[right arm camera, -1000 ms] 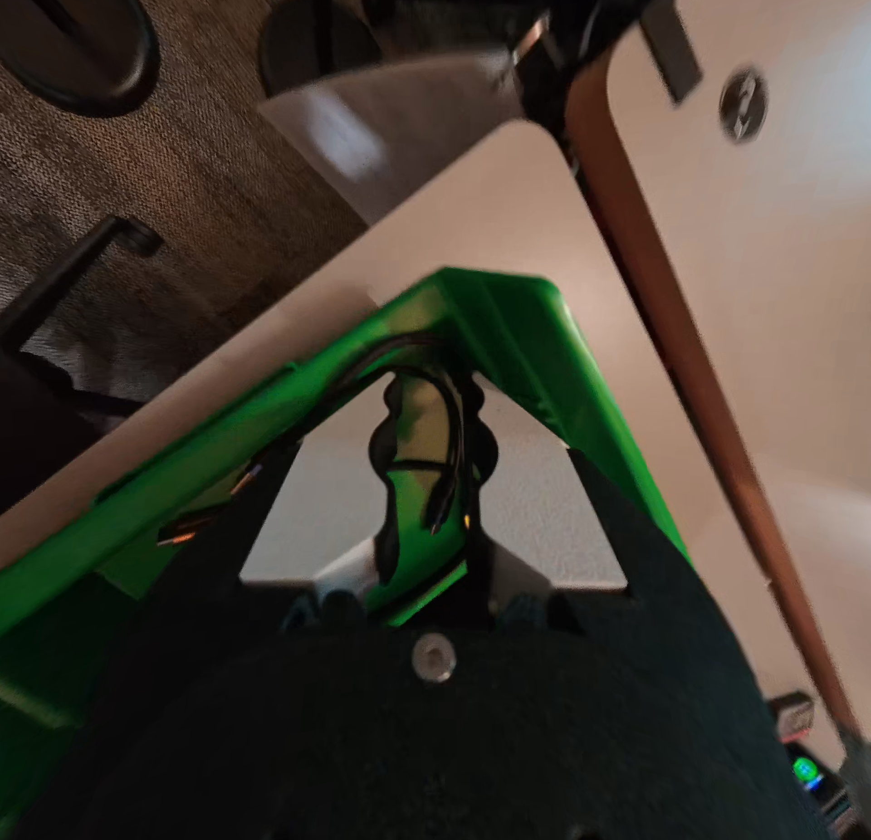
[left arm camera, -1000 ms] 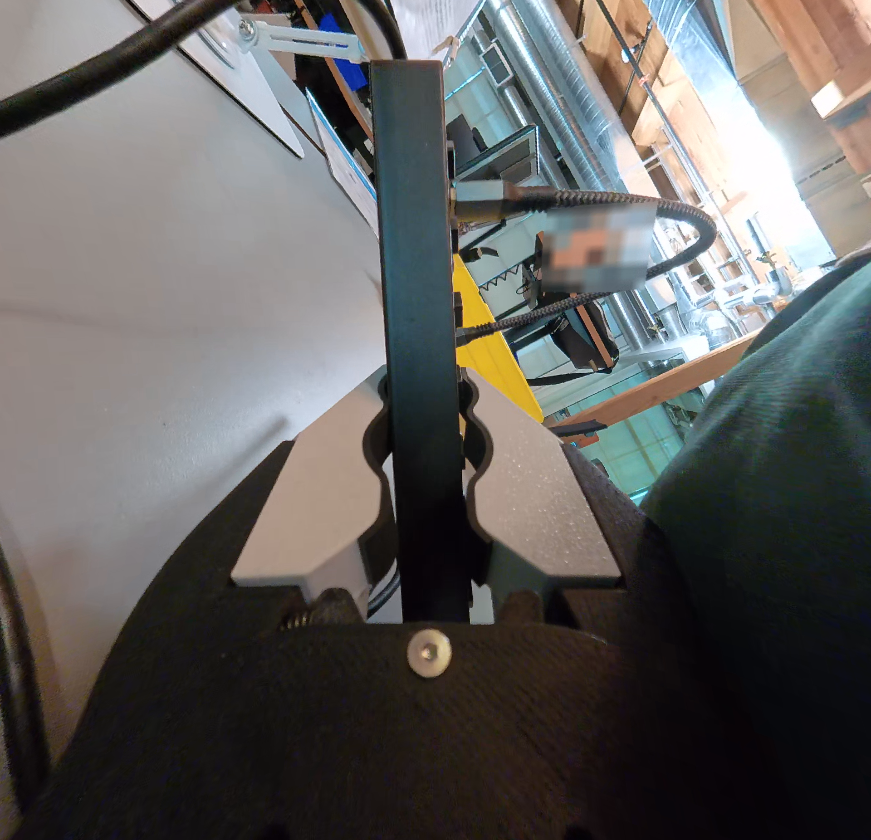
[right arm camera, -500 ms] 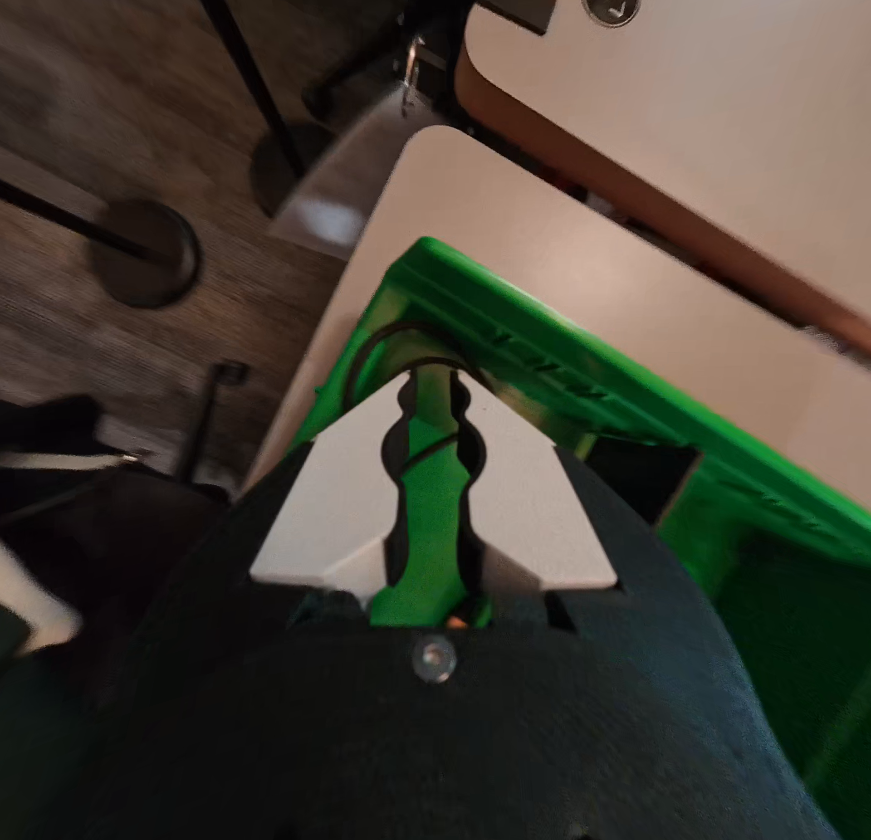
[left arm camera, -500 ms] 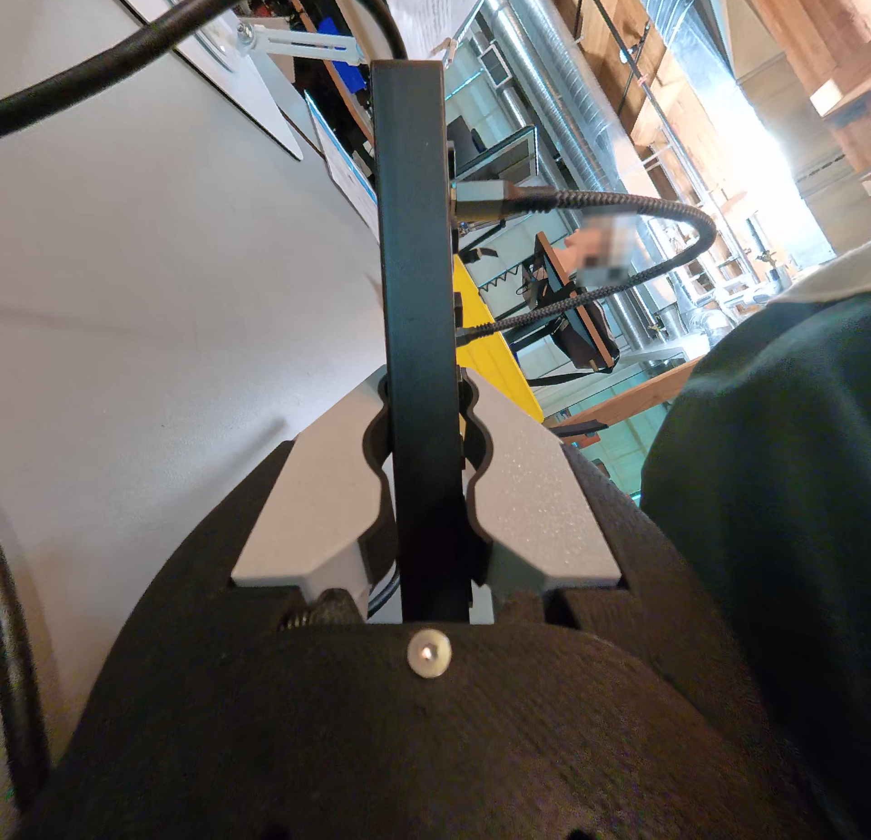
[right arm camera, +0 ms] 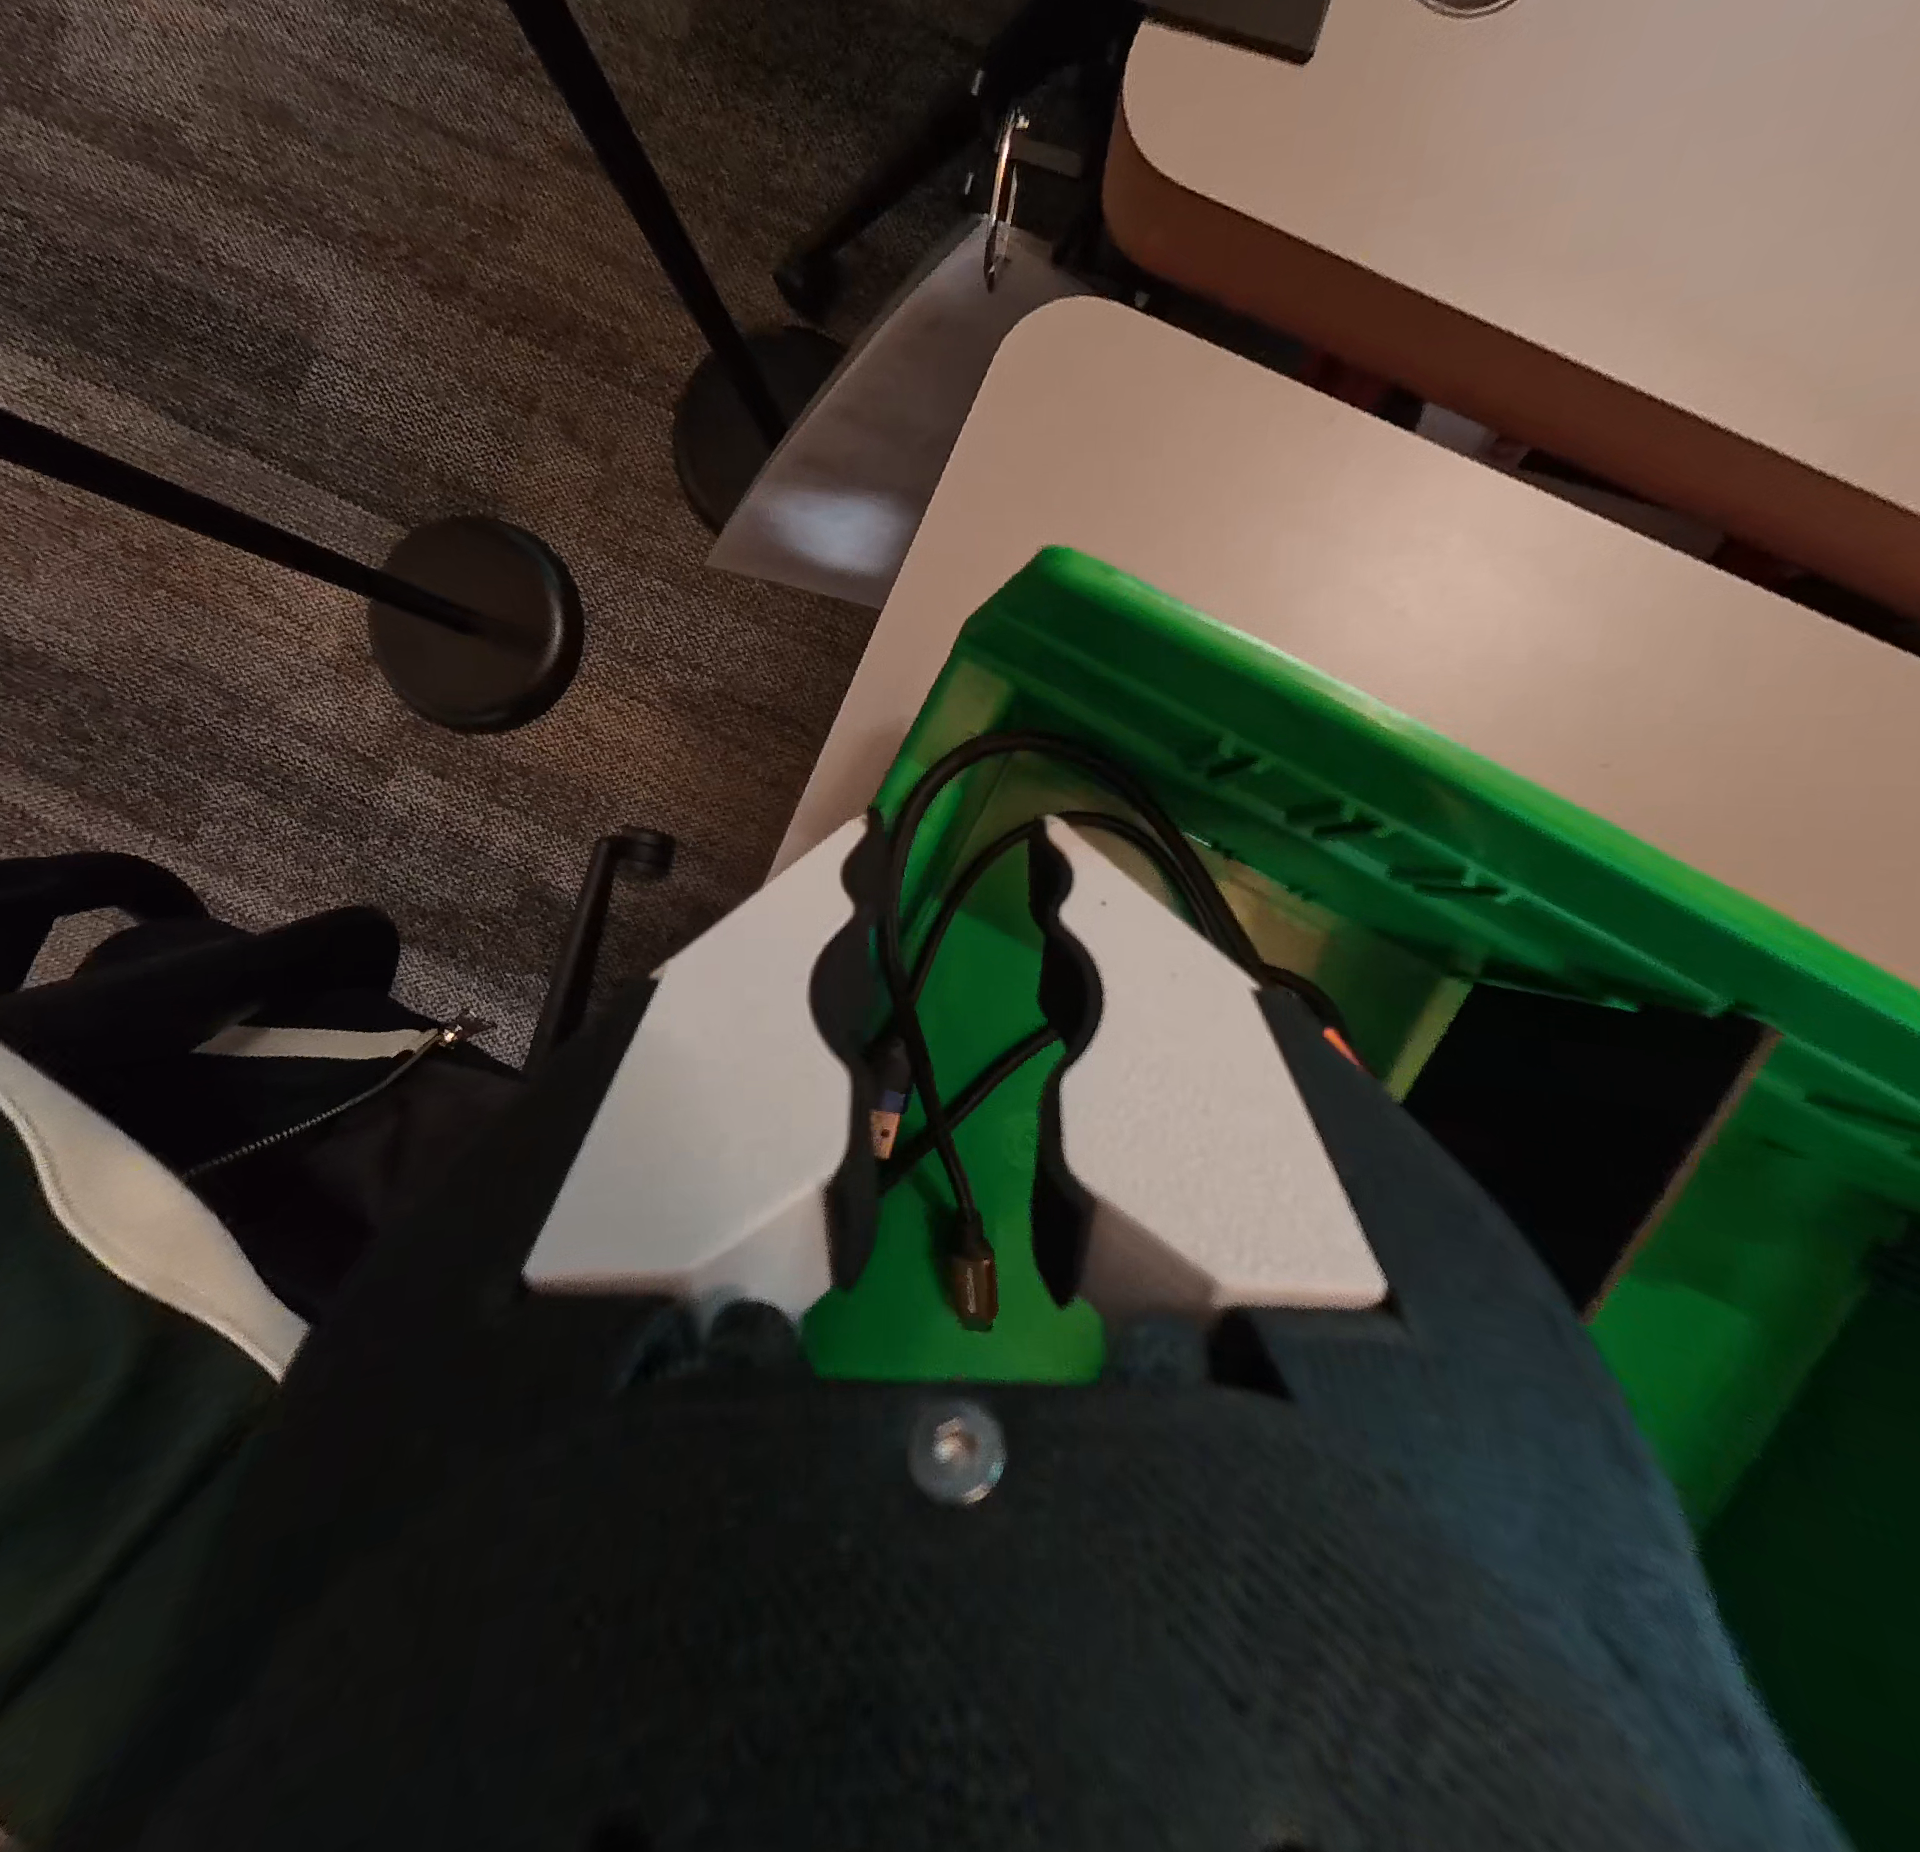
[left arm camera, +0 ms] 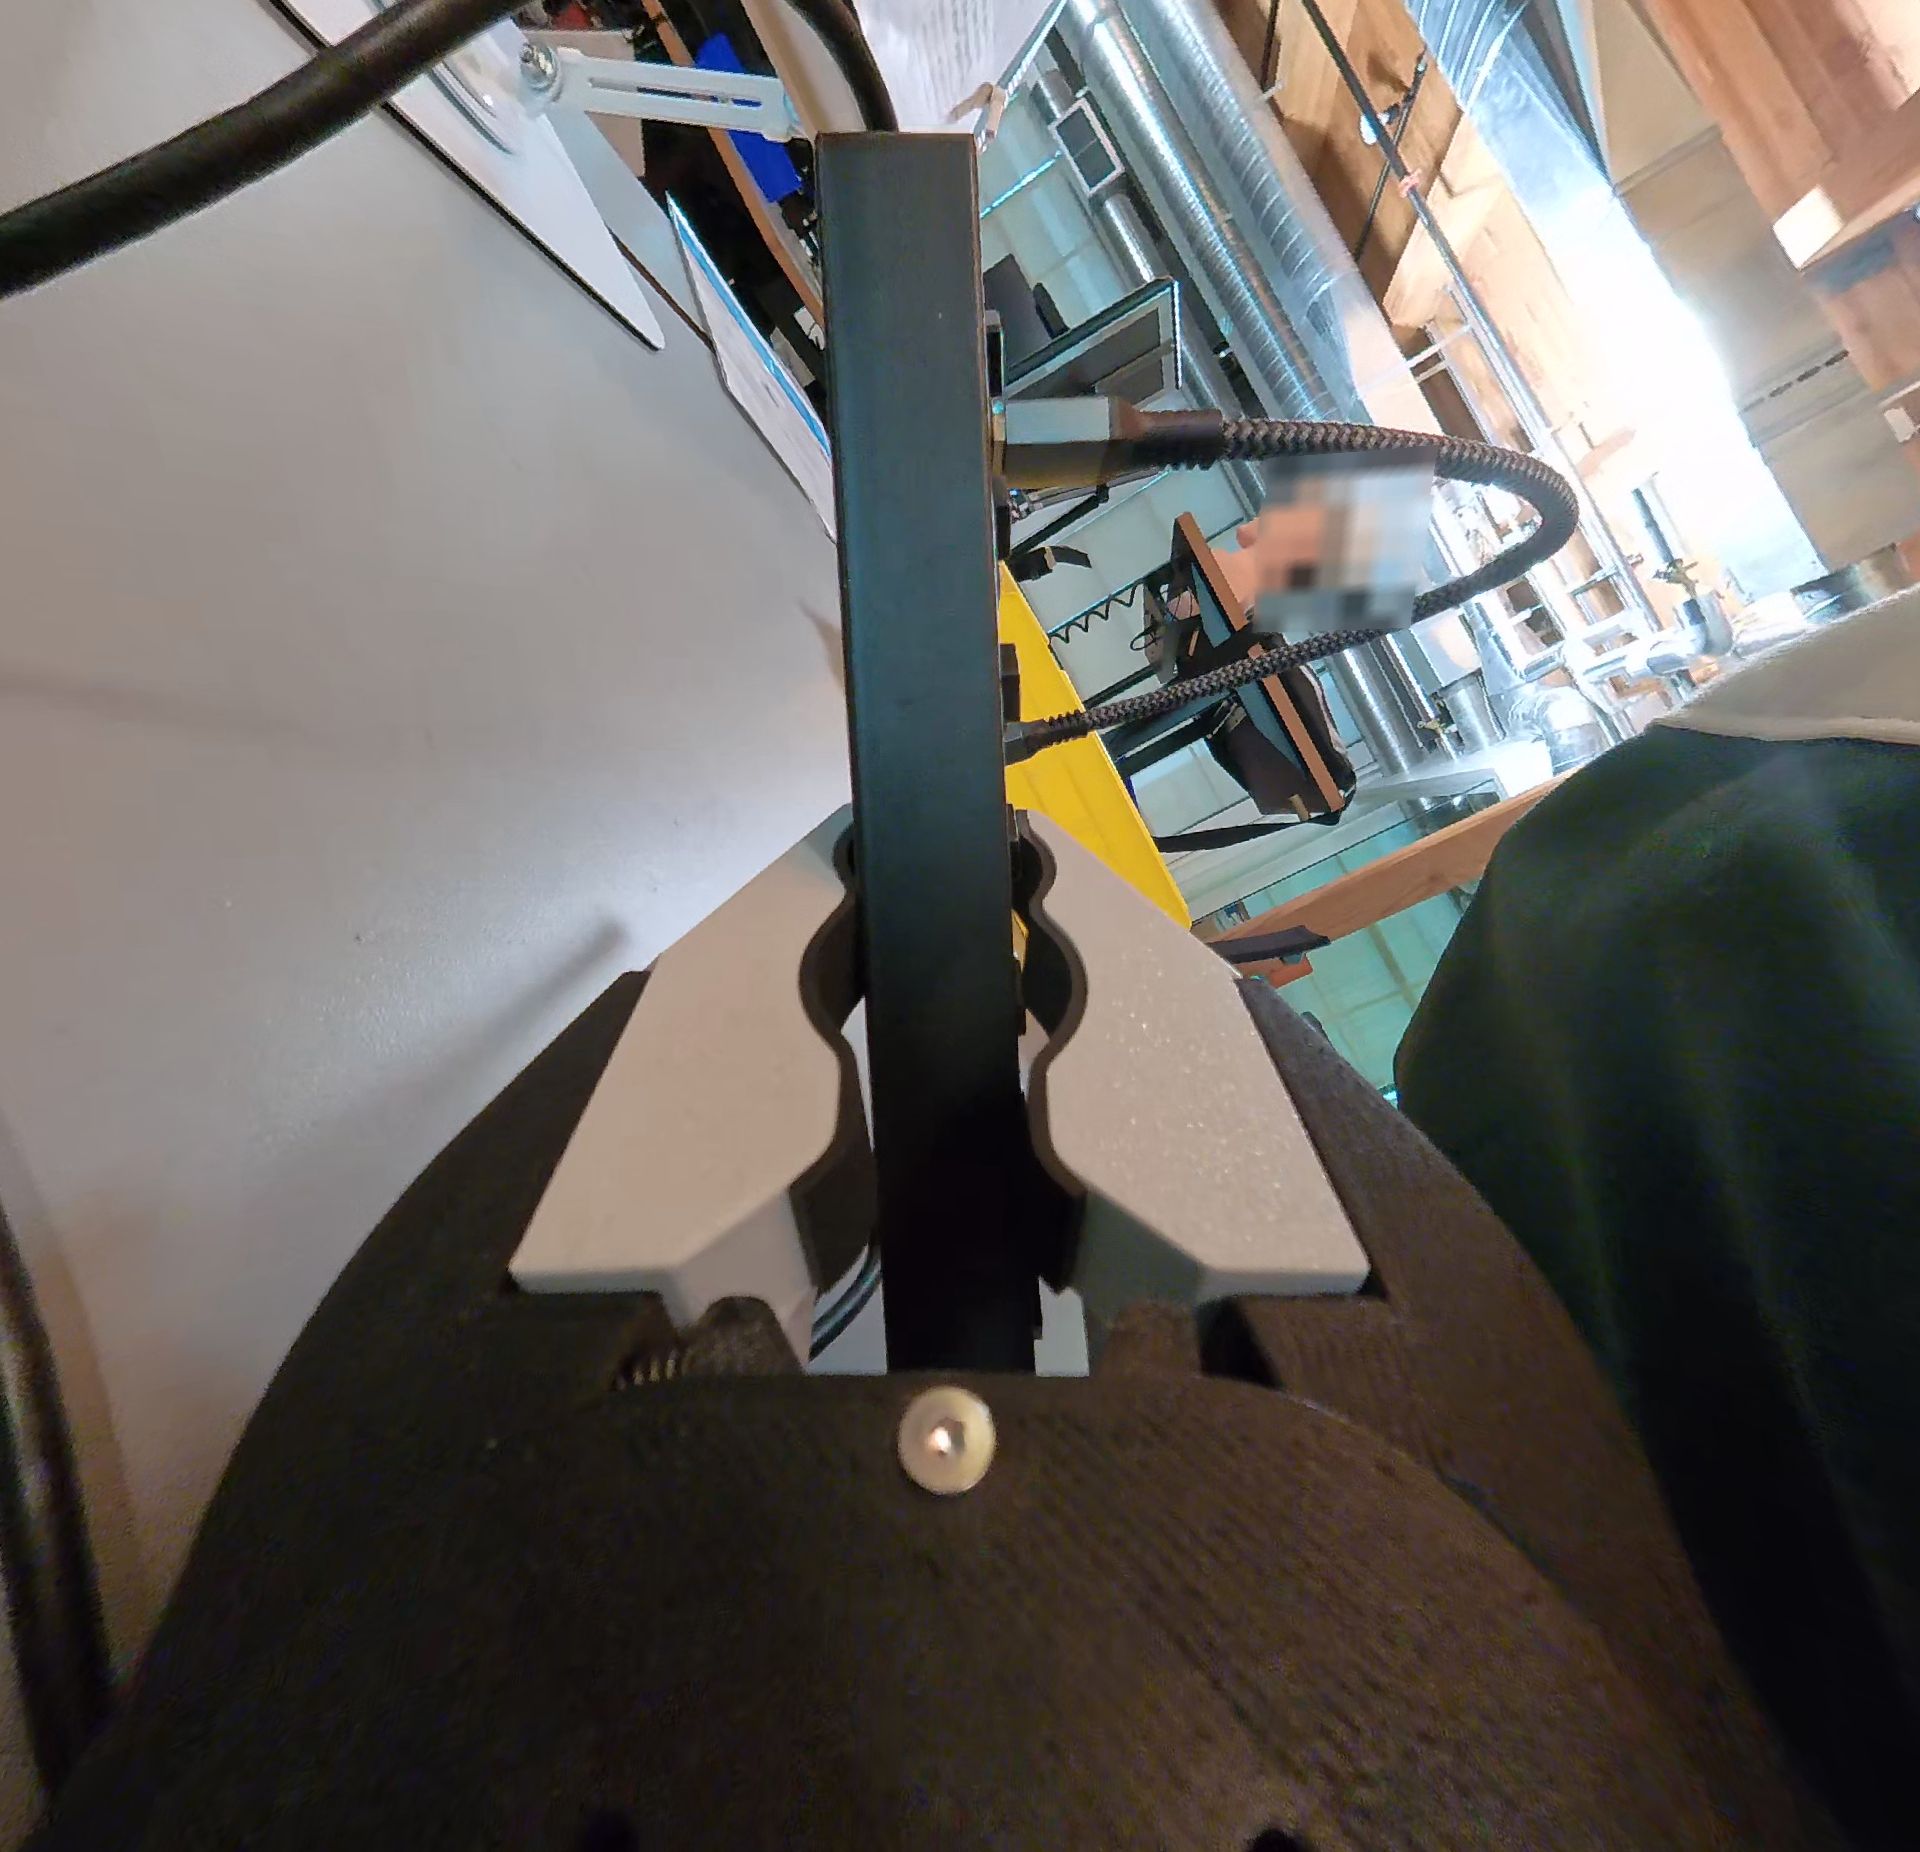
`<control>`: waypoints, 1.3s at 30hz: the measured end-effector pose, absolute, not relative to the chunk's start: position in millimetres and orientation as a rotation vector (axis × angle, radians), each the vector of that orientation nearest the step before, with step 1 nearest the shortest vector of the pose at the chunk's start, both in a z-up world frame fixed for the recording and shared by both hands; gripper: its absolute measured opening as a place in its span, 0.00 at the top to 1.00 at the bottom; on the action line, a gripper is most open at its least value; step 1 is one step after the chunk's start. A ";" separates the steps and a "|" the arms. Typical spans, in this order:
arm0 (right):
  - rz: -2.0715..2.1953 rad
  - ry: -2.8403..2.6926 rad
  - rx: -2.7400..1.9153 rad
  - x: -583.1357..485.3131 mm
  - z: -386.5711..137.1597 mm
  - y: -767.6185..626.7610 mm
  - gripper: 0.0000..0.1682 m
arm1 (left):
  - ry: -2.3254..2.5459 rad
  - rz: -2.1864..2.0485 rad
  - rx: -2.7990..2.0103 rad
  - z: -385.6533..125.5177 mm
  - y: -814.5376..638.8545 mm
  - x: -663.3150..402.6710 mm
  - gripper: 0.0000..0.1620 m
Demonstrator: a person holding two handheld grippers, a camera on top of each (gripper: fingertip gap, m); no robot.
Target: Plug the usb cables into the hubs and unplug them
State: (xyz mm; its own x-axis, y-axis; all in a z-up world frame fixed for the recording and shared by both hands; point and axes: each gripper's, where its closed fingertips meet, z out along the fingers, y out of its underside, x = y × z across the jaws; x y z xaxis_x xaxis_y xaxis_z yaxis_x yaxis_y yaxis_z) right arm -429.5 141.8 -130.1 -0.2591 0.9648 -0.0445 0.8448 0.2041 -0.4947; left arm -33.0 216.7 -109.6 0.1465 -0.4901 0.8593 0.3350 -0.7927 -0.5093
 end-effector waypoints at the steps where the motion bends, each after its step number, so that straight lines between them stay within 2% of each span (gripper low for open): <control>1: 0.615 -2.223 -1.718 -428.4 -133.9 140.6 0.85 | 0.150 -1.719 -1.807 -109.2 216.1 -33.0 0.86; 3: 0.640 -2.238 -1.721 -428.6 -135.9 135.7 0.86 | 0.146 -1.728 -1.800 -108.2 215.8 -33.9 0.86; 4: 0.669 -2.231 -1.711 -429.8 -131.7 133.4 0.94 | 0.140 -1.734 -1.797 -107.7 216.0 -34.4 0.86; 5: 0.690 -2.219 -1.689 -430.9 -125.1 132.4 0.96 | 0.134 -1.741 -1.794 -107.3 216.1 -35.1 0.86; 9: 0.767 -2.101 -1.581 -428.1 -77.5 140.5 0.98 | 0.112 -1.762 -1.782 -105.9 217.2 -37.0 0.86; 14: 1.004 -1.850 -1.512 -387.6 9.1 154.9 0.98 | 0.116 -1.757 -1.786 -106.3 216.8 -36.6 0.86; 19: 1.257 -1.502 -1.433 -294.2 103.1 170.3 0.98 | 0.106 -1.757 -1.784 -106.1 217.5 -37.5 0.86; 22: 1.195 -1.321 -1.408 -215.5 131.5 183.6 0.99 | 0.065 -1.766 -1.771 -105.5 220.4 -41.8 0.86; 25: 1.037 -1.170 -1.446 -134.2 131.7 192.4 0.99 | 0.047 -1.760 -1.766 -105.8 222.3 -43.9 0.86; 30: 0.879 -0.933 -1.537 -20.2 100.6 182.0 0.99 | 0.043 -1.738 -1.762 -105.8 223.9 -44.3 0.86; 35: 0.953 -0.675 -1.563 49.5 64.9 162.8 0.99 | 0.053 -1.731 -1.762 -105.8 222.5 -44.5 0.86; 39: 1.129 -0.531 -1.613 65.5 26.4 161.0 0.99 | 0.051 -1.736 -1.764 -106.1 222.3 -44.7 0.86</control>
State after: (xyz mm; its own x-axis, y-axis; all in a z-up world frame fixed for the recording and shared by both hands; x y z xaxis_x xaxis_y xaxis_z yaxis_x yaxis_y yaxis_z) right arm 65.5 161.0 26.4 0.4564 0.7931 -0.4035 -0.1949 -0.3533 -0.9150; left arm -44.7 222.3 -106.1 0.1209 -0.4600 0.8796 0.4072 -0.7852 -0.4666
